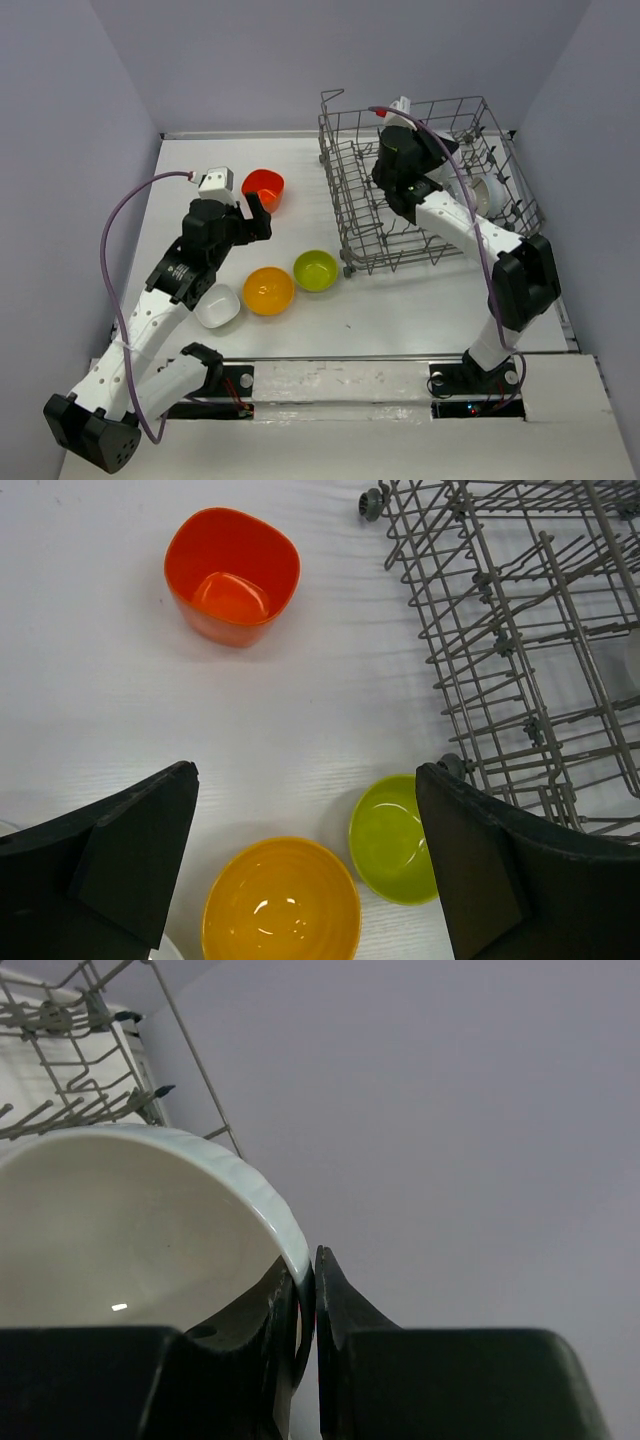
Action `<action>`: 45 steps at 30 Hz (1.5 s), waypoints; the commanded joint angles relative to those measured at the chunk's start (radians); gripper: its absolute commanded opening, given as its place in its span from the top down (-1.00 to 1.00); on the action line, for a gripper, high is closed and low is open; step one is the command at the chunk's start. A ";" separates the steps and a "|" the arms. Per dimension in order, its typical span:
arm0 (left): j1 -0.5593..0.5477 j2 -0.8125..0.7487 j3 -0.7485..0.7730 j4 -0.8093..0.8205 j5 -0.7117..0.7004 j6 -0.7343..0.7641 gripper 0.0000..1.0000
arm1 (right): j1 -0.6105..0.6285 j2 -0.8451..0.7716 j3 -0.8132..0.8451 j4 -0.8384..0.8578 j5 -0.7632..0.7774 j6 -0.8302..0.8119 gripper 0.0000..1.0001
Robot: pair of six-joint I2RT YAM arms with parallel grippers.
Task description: Load the bowls into the dish rack
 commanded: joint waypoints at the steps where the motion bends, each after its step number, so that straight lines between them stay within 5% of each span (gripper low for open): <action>1: 0.008 -0.048 -0.005 0.100 0.051 -0.002 -0.98 | -0.005 0.051 -0.100 0.762 0.032 -0.579 0.98; 3: 0.008 -0.050 -0.013 0.097 0.047 -0.002 -0.98 | -0.005 0.105 -0.145 1.143 0.017 -0.861 0.98; 5: 0.008 -0.052 -0.020 0.095 0.044 -0.002 -0.98 | -0.005 0.104 -0.168 0.990 0.023 -0.748 0.98; 23: -0.001 -0.053 -0.028 0.091 0.025 0.003 -0.98 | -0.034 0.124 -0.295 0.796 0.034 -0.604 0.98; 45: -0.014 -0.049 -0.030 0.088 0.010 0.006 -0.98 | -0.034 0.254 -0.237 0.555 0.048 -0.374 0.98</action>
